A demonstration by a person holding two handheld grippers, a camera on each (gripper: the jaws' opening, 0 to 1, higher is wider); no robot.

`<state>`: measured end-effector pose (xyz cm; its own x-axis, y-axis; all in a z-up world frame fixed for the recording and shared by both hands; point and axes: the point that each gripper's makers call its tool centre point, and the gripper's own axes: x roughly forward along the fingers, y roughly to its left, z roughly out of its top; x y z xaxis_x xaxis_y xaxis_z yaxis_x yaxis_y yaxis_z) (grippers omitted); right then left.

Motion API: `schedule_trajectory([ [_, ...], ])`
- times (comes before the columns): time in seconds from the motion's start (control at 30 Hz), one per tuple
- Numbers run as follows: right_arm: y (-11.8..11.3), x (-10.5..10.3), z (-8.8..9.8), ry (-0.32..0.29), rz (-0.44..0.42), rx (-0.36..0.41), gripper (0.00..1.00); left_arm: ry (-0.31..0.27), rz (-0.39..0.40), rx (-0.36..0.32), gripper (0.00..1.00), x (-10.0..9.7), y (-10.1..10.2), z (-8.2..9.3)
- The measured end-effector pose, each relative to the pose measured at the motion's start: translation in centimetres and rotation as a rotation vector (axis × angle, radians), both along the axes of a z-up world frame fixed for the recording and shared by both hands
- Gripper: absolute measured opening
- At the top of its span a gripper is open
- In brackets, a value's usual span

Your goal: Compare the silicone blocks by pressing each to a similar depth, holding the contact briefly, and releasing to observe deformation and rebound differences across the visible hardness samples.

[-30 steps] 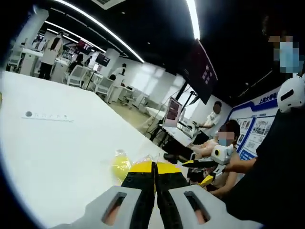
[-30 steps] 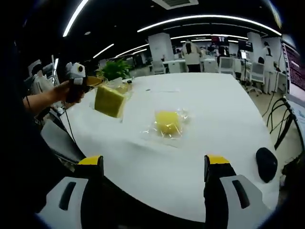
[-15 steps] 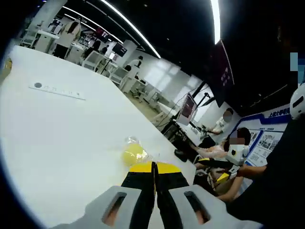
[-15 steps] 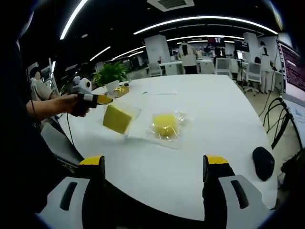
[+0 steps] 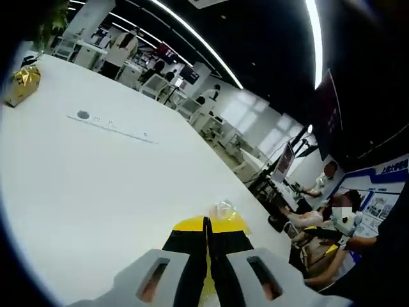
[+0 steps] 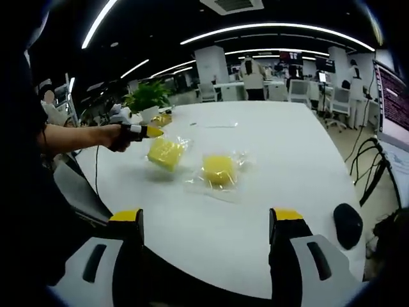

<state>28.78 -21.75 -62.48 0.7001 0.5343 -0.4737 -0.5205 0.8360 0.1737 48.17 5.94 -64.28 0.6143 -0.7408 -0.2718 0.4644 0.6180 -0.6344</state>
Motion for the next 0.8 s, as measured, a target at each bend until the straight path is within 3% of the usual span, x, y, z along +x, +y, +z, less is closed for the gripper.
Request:
schedule_trajectory([
  [0.3, -0.3, 0.2, 0.5, -0.005, -0.005, -0.015, 0.74, 0.061, -0.028, 0.091, 0.00, 1.0, 0.2, -4.2],
  [0.63, -0.4, -0.3, 0.8, -0.003, -0.014, -0.031, 0.73, 0.075, -0.055, 0.137, 0.00, 1.5, 0.7, -6.5],
  [0.7, -0.2, -0.4, 0.8, -0.003, -0.007, -0.027, 0.73, 0.097, -0.080, 0.204, 0.00, 1.1, 1.3, -8.0],
  [0.73, -0.1, -0.5, 0.9, -0.002, 0.001, -0.025, 0.72, 0.094, -0.024, 0.129, 0.00, 1.8, 1.3, -7.2],
  [0.77, 0.3, -0.6, 1.3, -0.019, 0.008, -0.017, 0.71, 0.138, -0.024, 0.112, 0.00, 1.4, 1.2, -7.3],
  [0.8, 0.5, -0.6, 1.5, -0.030, 0.011, -0.007, 0.72, 0.131, -0.033, 0.112, 0.00, 1.4, 1.2, -7.3],
])
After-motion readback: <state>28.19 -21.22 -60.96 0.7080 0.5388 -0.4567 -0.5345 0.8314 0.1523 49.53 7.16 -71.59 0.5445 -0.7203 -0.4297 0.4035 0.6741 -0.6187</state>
